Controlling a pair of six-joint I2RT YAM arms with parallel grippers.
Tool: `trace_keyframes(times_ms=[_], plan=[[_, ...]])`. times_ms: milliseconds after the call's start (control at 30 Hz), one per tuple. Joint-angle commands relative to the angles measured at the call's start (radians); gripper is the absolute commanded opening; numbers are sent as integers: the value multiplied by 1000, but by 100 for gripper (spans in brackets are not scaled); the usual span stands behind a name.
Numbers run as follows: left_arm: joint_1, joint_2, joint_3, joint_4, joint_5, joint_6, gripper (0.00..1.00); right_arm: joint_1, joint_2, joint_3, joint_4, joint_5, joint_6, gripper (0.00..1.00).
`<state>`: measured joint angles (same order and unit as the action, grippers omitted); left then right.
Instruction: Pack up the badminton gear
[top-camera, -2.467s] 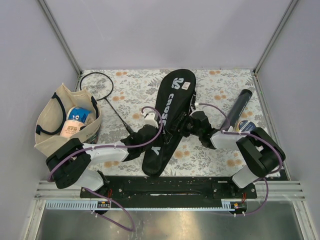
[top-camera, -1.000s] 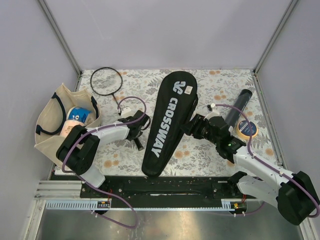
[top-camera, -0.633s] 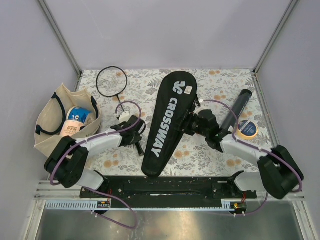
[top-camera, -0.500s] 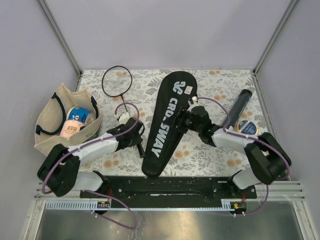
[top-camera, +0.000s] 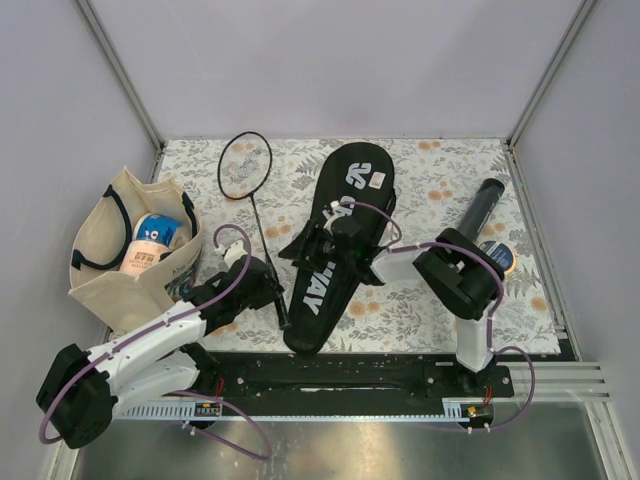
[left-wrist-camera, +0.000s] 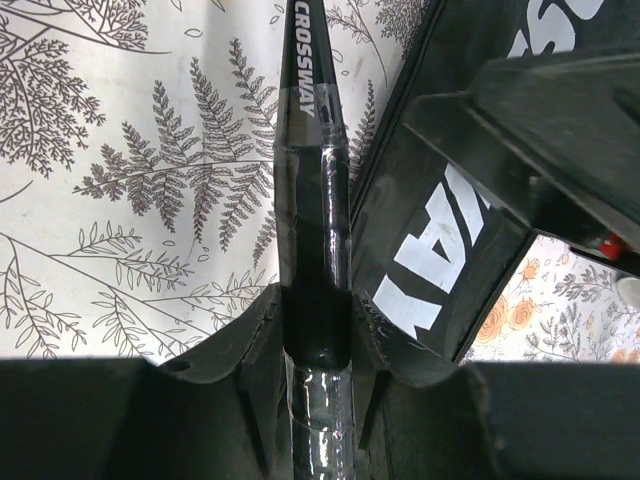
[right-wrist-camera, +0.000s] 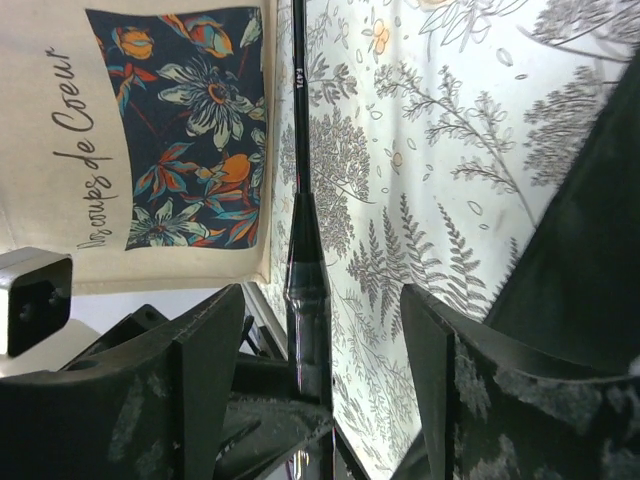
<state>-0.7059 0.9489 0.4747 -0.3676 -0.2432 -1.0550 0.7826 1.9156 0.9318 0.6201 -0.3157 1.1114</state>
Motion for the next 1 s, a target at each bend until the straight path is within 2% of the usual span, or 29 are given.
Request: trace_keyframes(times_ms=[0,300,667,833,967], plan=[[-3,-36,-19,50,39,-23,0,35,69,99,72,-34,24,71],[-30,-67,-51,52,59,-31,0,78,161,229,-20,-51,-19,65],[-58,-117,-68,42,51,-16,0,93,174,251,-74,-46,-36,56],[-75,-122,-64,30,41,-8,0,96,163,254,-102,-43,-53,44],[-86,-127,-61,33,36,-5,0,96,161,245,-82,-49,-41,29]])
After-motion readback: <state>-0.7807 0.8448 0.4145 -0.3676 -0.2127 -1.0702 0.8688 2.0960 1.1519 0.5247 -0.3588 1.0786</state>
